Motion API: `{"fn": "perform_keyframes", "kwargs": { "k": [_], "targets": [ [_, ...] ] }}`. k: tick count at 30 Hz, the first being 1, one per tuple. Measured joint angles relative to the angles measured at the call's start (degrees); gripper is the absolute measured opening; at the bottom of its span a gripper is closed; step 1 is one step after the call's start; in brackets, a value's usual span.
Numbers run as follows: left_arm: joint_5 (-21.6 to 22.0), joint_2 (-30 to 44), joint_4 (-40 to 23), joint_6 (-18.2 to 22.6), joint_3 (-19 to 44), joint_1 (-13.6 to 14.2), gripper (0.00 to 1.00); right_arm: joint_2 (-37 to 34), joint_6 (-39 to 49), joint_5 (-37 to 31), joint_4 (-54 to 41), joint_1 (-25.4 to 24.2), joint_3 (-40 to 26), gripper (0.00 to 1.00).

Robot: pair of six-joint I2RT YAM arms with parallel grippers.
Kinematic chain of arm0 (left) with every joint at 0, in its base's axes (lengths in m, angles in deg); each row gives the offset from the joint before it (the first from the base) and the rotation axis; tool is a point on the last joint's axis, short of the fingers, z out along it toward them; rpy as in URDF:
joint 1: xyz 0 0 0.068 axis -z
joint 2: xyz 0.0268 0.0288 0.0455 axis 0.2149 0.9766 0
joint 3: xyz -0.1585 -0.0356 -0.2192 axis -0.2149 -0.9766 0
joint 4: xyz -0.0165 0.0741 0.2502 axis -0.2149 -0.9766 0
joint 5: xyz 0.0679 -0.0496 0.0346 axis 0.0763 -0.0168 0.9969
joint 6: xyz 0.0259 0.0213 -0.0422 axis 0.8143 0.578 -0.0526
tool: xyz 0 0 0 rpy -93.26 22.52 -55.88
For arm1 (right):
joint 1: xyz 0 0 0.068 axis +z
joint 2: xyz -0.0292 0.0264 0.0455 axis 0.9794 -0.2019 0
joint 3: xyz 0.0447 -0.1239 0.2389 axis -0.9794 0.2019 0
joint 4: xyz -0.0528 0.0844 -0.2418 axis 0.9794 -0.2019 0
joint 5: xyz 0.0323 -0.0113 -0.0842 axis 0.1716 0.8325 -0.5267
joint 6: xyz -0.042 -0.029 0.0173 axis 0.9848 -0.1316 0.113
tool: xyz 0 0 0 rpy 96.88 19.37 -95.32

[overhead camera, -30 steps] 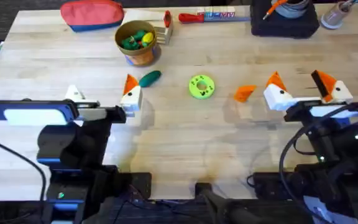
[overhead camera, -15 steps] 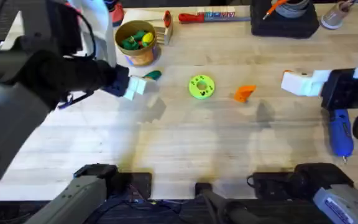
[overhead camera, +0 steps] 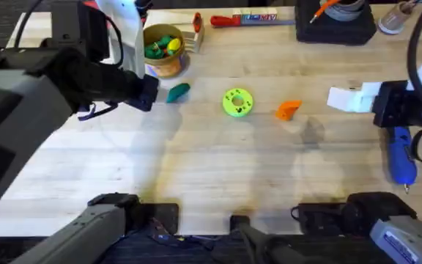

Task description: Pick up the gripper from the table and insert it into the empty holder that is missing its gripper. Then pick up a screw, insert it into the mounting hole, and use the screwdriver to tighten it. Finally, clean up the table by picking up the vegetable and placing it into the bucket.

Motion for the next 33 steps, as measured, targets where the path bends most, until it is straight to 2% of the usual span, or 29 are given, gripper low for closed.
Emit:
{"fn": "perform_keyframes", "kwargs": {
  "k": [1,2,4,6,7,8,10,11,13,14,17,20,21,26,27,28,33],
  "targets": [
    [0.0,-1.58,-0.92,0.02,0.0,0.36,0.014,0.02,-0.04,0.0,-0.01,0.0,0.0,0.991],
    [-0.02,-7.52,-3.48,0.31,0.0,2.54,0.169,0.01,-1.34,0.02,-0.01,0.0,0.0,0.991],
    [-0.04,-13.19,-5.16,0.41,0.0,5.07,0.514,0.0,-3.34,0.02,0.02,0.0,0.0,0.991],
    [-0.05,-18.32,-6.37,0.41,0.0,7.52,0.81,-0.01,-5.68,0.02,0.02,0.0,0.0,0.991],
    [-0.12,-20.84,-6.63,0.36,0.01,8.77,0.935,0.02,-6.75,0.02,0.02,0.0,0.0,0.991],
    [-0.28,-23.41,-6.66,0.41,0.02,9.99,0.973,0.0,-7.71,0.02,0.02,0.0,0.0,0.991],
    [-0.58,-27.9,-6.49,0.44,0.02,11.85,0.986,-0.01,-9.01,0.02,0.02,0.0,0.0,0.991],
    [-0.87,-34.85,-5.22,0.45,0.15,12.76,0.988,-0.01,-10.55,0.02,-0.85,0.0,0.0,0.991],
    [-0.87,-35.9,-2.84,0.45,0.15,12.76,0.988,-0.01,-10.83,0.02,-1.73,0.0,0.0,0.99],
    [-1.49,-36.2,2.89,0.45,0.15,12.76,0.988,0.0,-11.14,0.02,-3.61,0.0,-0.02,0.99],
    [-3.35,-36.17,7.45,0.45,0.16,12.76,0.988,0.02,-11.35,0.02,-6.21,0.0,-0.02,0.99],
    [-4.86,-36.17,7.28,0.45,0.2,12.76,0.988,0.01,-11.39,0.02,-8.92,0.0,-0.02,0.989],
    [-5.83,-36.17,3.57,0.45,0.2,12.76,0.988,0.02,-11.39,0.02,-13.04,0.0,-0.02,0.99],
    [-7.1,-36.17,3.59,0.84,0.11,12.76,0.988,0.02,-11.39,0.02,-18.8,0.0,-0.04,0.991],
    [-7.2,-36.17,5.31,0.89,-0.26,12.76,0.988,0.02,-11.39,0.02,-18.87,0.0,-0.04,0.991],
    [-7.53,-36.37,15.93,1.09,-4.05,12.76,0.987,0.0,-11.39,0.02,-18.85,0.0,-0.04,0.991],
    [-8.64,-41.35,34.01,-0.48,-19.59,13.74,0.988,0.02,-11.39,0.02,-18.87,0.0,-0.04,0.991]
  ]
}}
